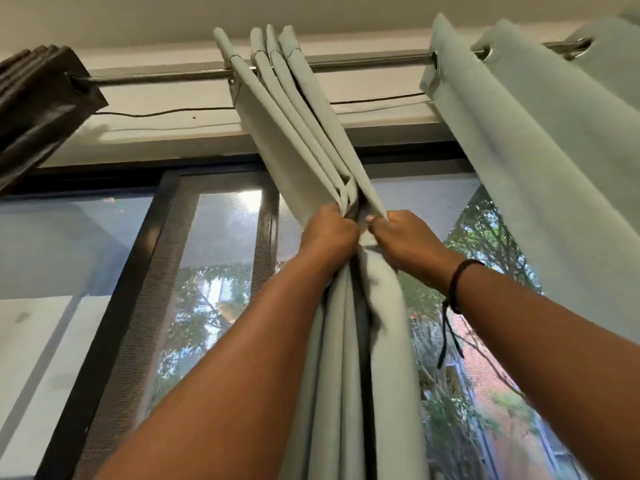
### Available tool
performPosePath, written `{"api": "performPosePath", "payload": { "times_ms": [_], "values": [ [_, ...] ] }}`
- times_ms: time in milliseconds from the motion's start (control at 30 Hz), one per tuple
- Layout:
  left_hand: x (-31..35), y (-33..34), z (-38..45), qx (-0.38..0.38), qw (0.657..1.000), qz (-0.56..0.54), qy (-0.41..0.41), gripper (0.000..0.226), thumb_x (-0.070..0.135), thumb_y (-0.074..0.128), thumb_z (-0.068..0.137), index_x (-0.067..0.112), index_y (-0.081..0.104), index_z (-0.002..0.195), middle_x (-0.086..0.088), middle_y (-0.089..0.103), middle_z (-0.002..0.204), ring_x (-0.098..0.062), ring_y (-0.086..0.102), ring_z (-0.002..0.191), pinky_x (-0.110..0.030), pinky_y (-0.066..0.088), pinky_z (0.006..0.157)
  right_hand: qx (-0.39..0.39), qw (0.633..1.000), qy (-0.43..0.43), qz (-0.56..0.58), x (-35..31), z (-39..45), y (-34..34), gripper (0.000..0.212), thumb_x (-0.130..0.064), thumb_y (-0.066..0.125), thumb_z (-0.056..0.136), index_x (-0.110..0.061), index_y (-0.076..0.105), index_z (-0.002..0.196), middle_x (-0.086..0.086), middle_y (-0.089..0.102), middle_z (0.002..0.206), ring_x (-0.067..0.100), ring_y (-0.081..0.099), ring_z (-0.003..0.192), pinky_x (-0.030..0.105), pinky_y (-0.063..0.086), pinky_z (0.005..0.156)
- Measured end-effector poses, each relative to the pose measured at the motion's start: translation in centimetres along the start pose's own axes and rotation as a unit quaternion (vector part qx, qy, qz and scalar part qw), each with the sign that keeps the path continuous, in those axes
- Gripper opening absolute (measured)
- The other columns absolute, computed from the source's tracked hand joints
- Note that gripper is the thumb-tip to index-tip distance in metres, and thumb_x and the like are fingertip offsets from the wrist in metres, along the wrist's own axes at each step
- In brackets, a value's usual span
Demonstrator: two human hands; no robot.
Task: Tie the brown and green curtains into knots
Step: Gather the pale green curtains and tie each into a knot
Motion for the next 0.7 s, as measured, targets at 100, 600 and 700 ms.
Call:
{"api": "performPosePath", "payload": {
  "times_ms": [100,600,700],
  "values": [
    [3.0,4.0,-0.6,-0.020,1.000,0.013,0.006,0.029,0.021,0.050,0.091,0.005,0.058,0.114,-0.022,0.061,0.118,-0.037,0.056,0.109,-0.035,0.044,0.086,0.039,0.999,0.019,-0.007,2.3,0.2,-3.3,0.037,-0.027,0.045,0.094,-0.003,0.059,0.070,0.018,0.060,0.074,0.034,0.056,0.074,0.036,0.038,0.060],
    [-5.8,-2.4,-7.0,0.010,0.989,-0.084,-0.119,0.053,0.024,0.049,0.056,0.015,0.061,0.107,-0.011,0.069,0.094,-0.029,0.067,0.084,-0.046,0.058,0.078,-0.152,0.987,0.020,0.043,-2.9,-4.7,4.2,0.039,-0.023,0.048,0.091,-0.012,0.042,0.054,0.004,0.043,0.054,0.016,0.041,0.048,0.025,0.033,0.042],
    [-8.6,-5.0,-7.8,-0.032,0.985,-0.098,-0.135,0.064,0.021,0.051,0.055,0.015,0.056,0.119,-0.009,0.068,0.101,-0.023,0.067,0.086,-0.038,0.057,0.075,-0.204,0.977,0.040,0.040,-4.6,-5.8,6.4,0.033,-0.023,0.053,0.088,-0.013,0.047,0.057,0.002,0.047,0.053,0.011,0.046,0.042,0.016,0.033,0.033]
  ]
}}
Point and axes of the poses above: each hand's wrist, its own z-axis towards the middle knuckle, its own y-axis out of the palm, x = y × z, the point moved 2 cm from there along z, towards the middle knuckle
